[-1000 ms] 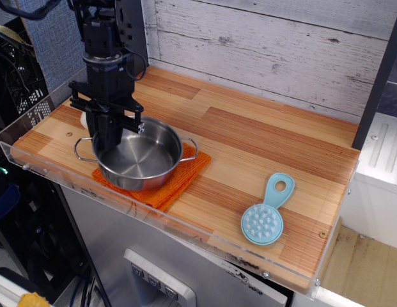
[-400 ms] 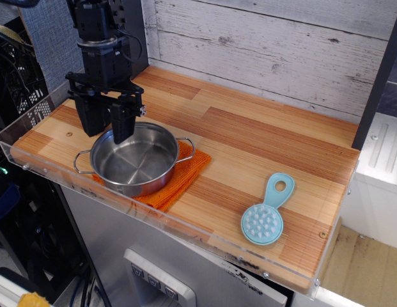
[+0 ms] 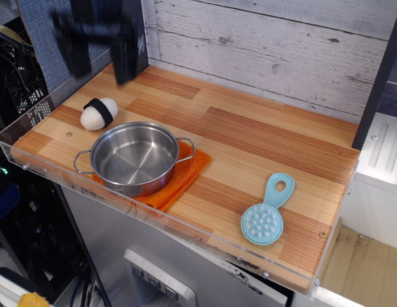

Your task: Place the pot on the orange cloth.

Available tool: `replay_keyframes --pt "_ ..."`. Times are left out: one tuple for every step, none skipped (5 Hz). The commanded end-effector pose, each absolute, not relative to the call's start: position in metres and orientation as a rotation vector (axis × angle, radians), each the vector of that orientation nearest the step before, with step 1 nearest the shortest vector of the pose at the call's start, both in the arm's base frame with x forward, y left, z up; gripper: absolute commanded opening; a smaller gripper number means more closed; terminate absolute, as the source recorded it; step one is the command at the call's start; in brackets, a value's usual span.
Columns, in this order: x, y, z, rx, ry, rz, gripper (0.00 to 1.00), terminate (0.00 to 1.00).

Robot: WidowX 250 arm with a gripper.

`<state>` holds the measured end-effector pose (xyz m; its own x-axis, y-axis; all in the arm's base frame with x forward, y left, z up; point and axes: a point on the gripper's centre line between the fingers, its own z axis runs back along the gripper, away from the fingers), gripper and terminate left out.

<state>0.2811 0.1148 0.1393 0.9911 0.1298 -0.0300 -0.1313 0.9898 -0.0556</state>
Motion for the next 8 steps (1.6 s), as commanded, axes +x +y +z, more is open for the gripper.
replay_keyframes --pt "0.292 0.087 0.201 -0.062 -0.097 0.095 1.00 0.00" --pt "0.299 0.078 0.198 -0.031 -0.077 -0.021 1.00 0.00" --pt "0.304 0.079 0.196 -0.007 -0.074 -0.057 1.00 0.00" --pt "0.307 0.080 0.200 0.005 -0.094 -0.063 1.00 0.00" --pt "0.307 0.083 0.208 0.019 -0.116 -0.054 1.00 0.00" --pt "0.307 0.083 0.208 0.019 -0.116 -0.054 1.00 0.00" --pt "0.307 0.083 0.208 0.019 -0.116 -0.054 1.00 0.00" --pt "0.307 0.083 0.208 0.019 -0.116 -0.054 1.00 0.00"
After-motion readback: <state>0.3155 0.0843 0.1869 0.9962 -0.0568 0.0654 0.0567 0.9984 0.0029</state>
